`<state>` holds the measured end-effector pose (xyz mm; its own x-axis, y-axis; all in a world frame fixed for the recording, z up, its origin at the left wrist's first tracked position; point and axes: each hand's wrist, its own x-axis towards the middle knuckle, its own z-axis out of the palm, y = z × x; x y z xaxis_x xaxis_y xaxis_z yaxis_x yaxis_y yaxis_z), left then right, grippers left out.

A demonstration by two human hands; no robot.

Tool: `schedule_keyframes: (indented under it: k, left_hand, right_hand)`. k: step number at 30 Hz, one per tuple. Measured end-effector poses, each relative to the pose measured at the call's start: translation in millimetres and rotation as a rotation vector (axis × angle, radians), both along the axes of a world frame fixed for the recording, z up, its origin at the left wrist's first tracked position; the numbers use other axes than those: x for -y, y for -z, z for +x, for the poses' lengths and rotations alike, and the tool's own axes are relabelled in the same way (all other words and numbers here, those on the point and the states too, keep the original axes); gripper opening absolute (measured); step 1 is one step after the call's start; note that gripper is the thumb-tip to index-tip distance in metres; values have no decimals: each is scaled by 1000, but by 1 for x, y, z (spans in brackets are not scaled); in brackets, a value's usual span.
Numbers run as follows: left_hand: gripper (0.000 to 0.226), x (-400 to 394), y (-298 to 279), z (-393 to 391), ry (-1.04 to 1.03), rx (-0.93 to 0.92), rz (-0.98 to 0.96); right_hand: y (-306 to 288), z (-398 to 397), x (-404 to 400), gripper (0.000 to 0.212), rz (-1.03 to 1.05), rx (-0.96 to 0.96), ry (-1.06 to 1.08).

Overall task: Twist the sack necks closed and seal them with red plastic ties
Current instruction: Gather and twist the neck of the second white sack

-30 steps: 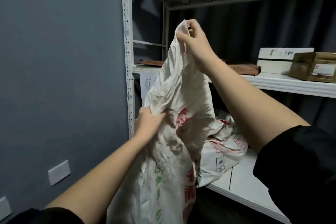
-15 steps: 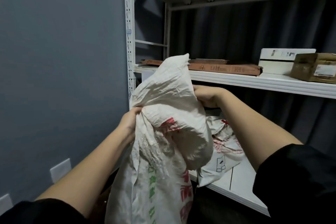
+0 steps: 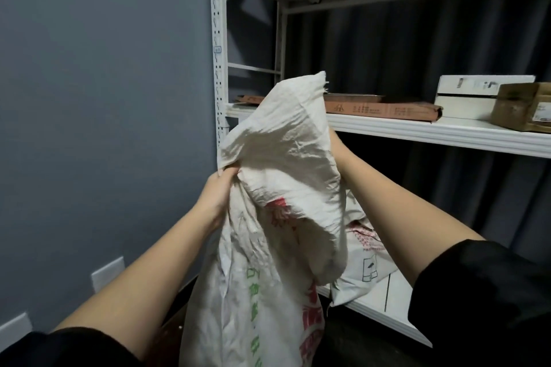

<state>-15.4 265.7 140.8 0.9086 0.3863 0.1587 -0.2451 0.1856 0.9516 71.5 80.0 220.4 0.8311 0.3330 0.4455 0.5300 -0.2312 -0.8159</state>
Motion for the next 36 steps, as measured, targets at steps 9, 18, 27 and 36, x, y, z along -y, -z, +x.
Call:
schedule_keyframes:
  k: [9, 18, 27, 36]
  left_hand:
    - [22, -9, -13, 18, -340, 92, 339]
    - [15, -28, -59, 37, -377, 147, 315]
    - [18, -20, -65, 41, -294, 93, 300]
    - [20, -37, -37, 48, -451, -87, 47]
  right_hand:
    - [-54, -15, -10, 24, -306, 529, 498]
    - [-60, -7, 9, 34, -222, 162, 221]
    - [-75, -9, 19, 23, -80, 147, 136]
    - [-17, -33, 11, 10, -39, 233, -163]
